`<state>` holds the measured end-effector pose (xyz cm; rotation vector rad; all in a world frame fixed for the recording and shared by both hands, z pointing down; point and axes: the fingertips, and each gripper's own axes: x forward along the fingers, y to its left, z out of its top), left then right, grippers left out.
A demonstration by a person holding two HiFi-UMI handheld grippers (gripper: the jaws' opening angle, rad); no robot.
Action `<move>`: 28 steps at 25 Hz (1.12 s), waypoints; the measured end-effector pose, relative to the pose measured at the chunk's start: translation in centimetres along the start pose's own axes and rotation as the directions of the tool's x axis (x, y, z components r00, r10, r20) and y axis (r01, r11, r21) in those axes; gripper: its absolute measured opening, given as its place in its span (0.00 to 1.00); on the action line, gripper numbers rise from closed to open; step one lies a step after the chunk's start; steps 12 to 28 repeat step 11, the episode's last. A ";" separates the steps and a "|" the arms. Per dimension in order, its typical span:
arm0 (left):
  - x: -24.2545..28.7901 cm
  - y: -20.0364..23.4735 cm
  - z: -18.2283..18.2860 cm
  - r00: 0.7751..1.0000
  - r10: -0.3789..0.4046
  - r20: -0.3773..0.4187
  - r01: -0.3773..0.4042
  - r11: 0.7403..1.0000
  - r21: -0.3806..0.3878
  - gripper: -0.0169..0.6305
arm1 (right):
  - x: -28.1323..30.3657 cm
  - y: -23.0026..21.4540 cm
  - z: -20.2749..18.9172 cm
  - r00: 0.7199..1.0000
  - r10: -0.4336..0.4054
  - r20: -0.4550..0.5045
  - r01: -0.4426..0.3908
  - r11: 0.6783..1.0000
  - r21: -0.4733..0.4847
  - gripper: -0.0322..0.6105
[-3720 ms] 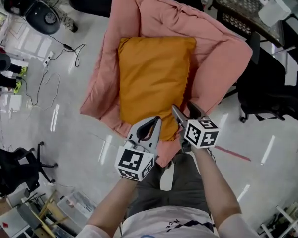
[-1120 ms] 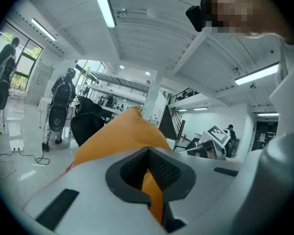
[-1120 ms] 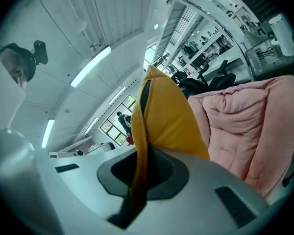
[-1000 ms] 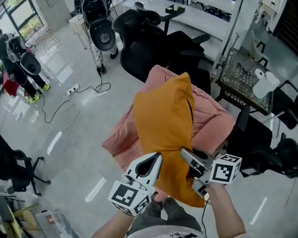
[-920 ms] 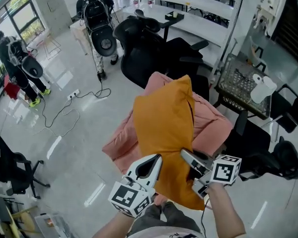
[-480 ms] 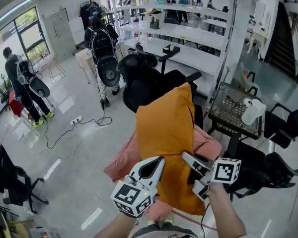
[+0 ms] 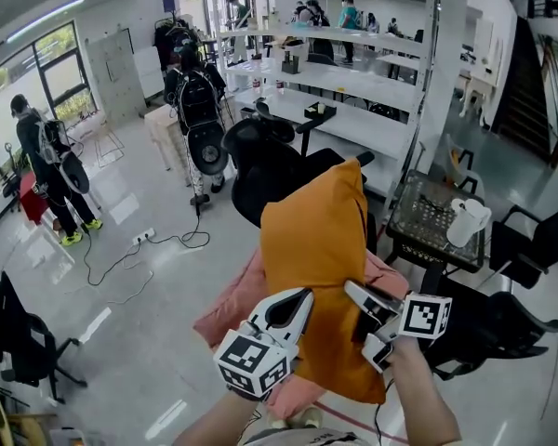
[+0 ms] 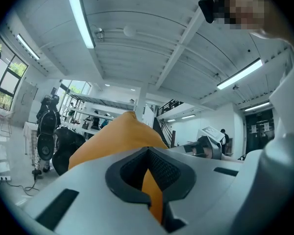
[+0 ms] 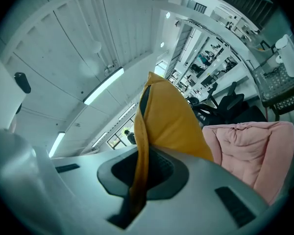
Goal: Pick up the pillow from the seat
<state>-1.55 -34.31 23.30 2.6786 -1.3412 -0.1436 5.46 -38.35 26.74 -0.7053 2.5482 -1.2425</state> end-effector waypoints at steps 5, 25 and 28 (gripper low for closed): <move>-0.5 -0.3 -0.1 1.000 0.001 -0.001 -0.001 1.000 0.001 0.04 | -0.1 0.6 -0.5 1.000 0.026 0.004 -0.026 1.000 0.010 0.10; -0.6 0.2 0.4 1.000 0.014 0.009 -0.014 1.000 0.015 0.04 | 0.4 0.9 -0.5 0.999 0.034 -0.004 -0.034 0.999 0.002 0.09; -0.6 0.2 0.4 1.000 0.014 0.009 -0.014 1.000 0.015 0.04 | 0.4 0.9 -0.5 0.999 0.034 -0.004 -0.034 0.999 0.002 0.09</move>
